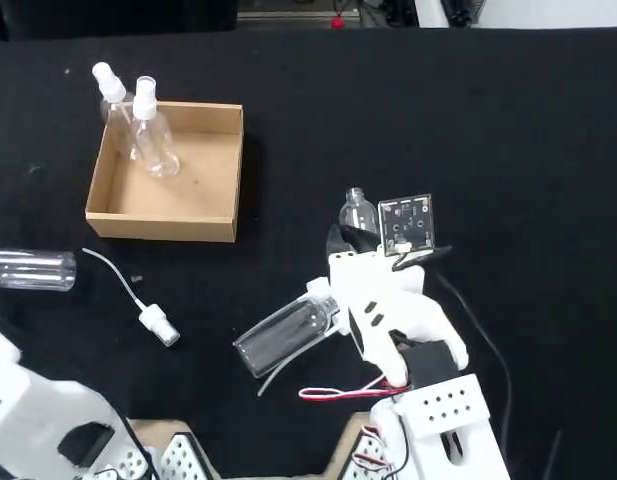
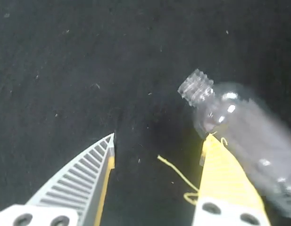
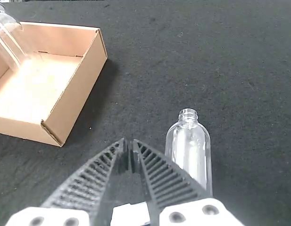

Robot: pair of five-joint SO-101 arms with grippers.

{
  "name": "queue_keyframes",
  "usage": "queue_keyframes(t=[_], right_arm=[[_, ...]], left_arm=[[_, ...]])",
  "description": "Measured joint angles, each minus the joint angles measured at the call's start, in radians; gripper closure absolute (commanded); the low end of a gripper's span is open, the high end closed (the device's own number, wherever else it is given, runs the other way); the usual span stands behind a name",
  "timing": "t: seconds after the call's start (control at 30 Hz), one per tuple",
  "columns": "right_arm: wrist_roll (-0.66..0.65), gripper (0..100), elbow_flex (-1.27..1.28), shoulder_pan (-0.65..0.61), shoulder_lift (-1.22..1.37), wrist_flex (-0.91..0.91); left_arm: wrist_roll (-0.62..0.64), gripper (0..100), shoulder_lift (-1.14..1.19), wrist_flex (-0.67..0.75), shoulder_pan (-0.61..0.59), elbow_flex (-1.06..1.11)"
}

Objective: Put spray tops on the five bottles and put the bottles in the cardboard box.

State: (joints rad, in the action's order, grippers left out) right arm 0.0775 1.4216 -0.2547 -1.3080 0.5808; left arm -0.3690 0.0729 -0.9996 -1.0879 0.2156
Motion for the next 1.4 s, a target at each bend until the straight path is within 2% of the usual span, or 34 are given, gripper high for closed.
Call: queue_keyframes(t=[0.23, 0.4, 0.47, 0.63, 0.97, 1.17, 1.3, 1.4], right_arm=[[0.000, 98.6, 0.000, 0.000, 0.000, 0.000], [0.000, 98.6, 0.000, 0.000, 0.000, 0.000], [0.000, 98.6, 0.000, 0.000, 0.000, 0.000], [0.000, 98.6, 0.000, 0.000, 0.000, 0.000], [0.000, 98.6, 0.000, 0.000, 0.000, 0.000], [0.000, 98.6, 0.000, 0.000, 0.000, 0.000], [0.000, 98.6, 0.000, 0.000, 0.000, 0.000], [0.000, 98.6, 0.000, 0.000, 0.000, 0.000]], left_arm=[[0.196, 72, 0.149, -0.399, 0.054, -0.341], [0.264, 72, 0.279, -0.623, 0.144, -0.402], [0.298, 72, 0.325, -0.666, 0.160, -0.404], [0.388, 72, 0.414, -0.606, 0.130, -0.404], [0.390, 72, 0.417, -0.477, 0.100, -0.404], [0.245, 72, 0.433, -0.341, 0.130, -0.405], [0.175, 72, 0.430, -0.313, 0.129, -0.364], [0.141, 78, 0.379, -0.301, 0.127, -0.287]])
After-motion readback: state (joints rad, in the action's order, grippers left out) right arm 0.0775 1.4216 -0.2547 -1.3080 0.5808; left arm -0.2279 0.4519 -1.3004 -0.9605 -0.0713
